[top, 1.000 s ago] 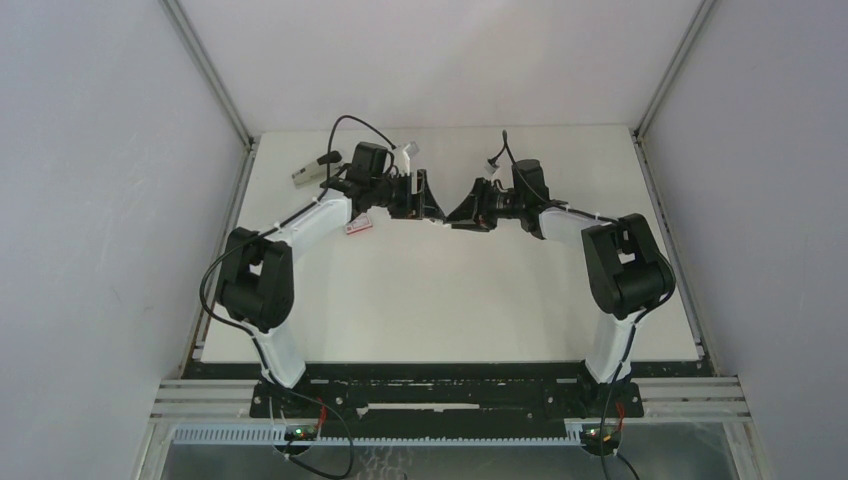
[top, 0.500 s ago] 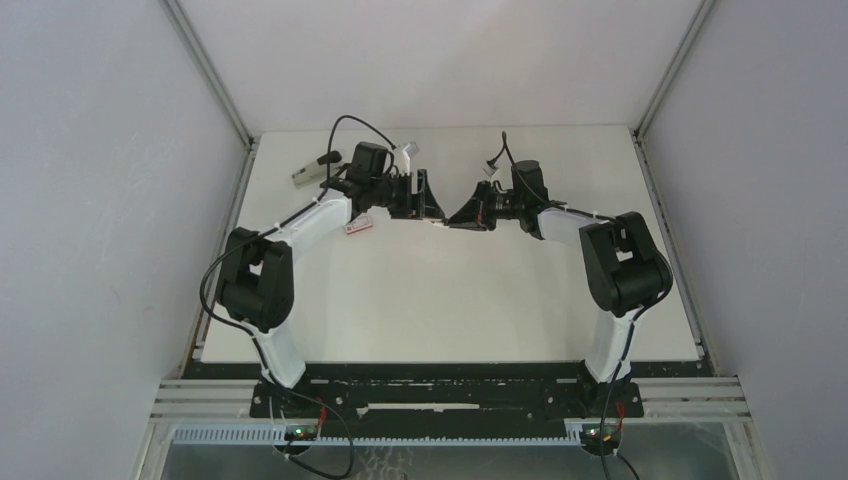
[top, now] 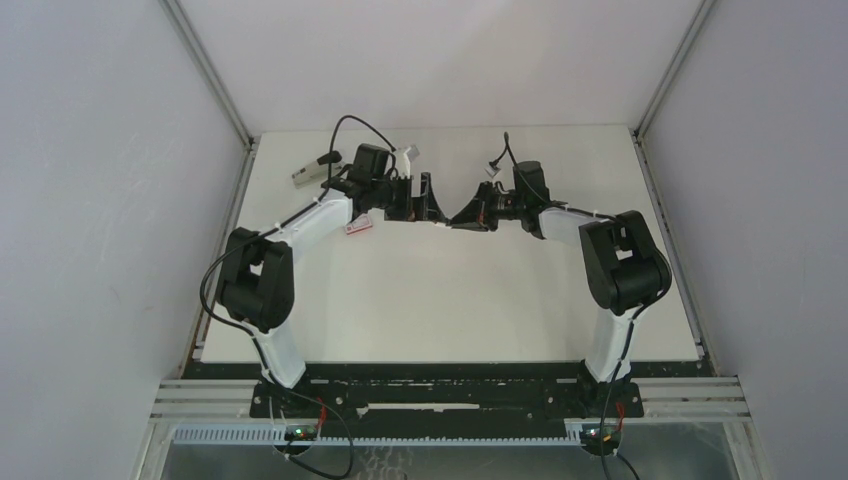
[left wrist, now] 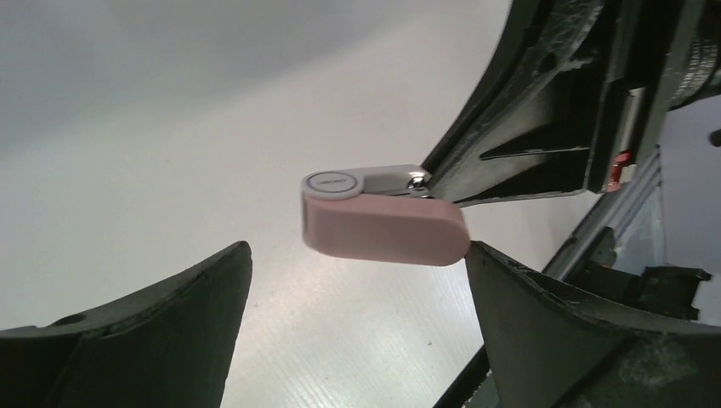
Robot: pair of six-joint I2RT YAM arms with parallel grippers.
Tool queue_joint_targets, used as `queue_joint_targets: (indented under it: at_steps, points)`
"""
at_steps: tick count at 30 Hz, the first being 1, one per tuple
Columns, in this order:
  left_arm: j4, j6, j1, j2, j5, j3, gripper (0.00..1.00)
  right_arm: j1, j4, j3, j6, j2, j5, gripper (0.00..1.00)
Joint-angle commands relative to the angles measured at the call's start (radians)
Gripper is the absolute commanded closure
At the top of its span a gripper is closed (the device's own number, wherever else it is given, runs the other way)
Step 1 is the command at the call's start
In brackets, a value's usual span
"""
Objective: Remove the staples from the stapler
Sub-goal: Unload the staple at the center of the board.
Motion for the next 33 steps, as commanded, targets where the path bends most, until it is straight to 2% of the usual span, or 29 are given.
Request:
queue_joint_targets:
  at_steps: [1,10,21,33]
  points:
    - [-0.057,0.087,-0.004,-0.007,-0.097,0.060,0.00,-0.008,-0.028,0.038,-0.032,-0.024,0.025,1.00]
    - [-0.105,0.125,-0.007,0.023,-0.127,0.113,0.00,-0.006,-0.135,0.063,-0.098,-0.006,0.097,1.00]
    - [-0.182,0.172,-0.065,0.068,-0.196,0.192,0.00,0.006,-0.204,0.090,-0.144,0.012,0.142,1.00]
    - [-0.233,0.179,-0.110,0.130,-0.277,0.261,0.08,0.013,-0.212,0.096,-0.157,0.014,0.147,1.00]
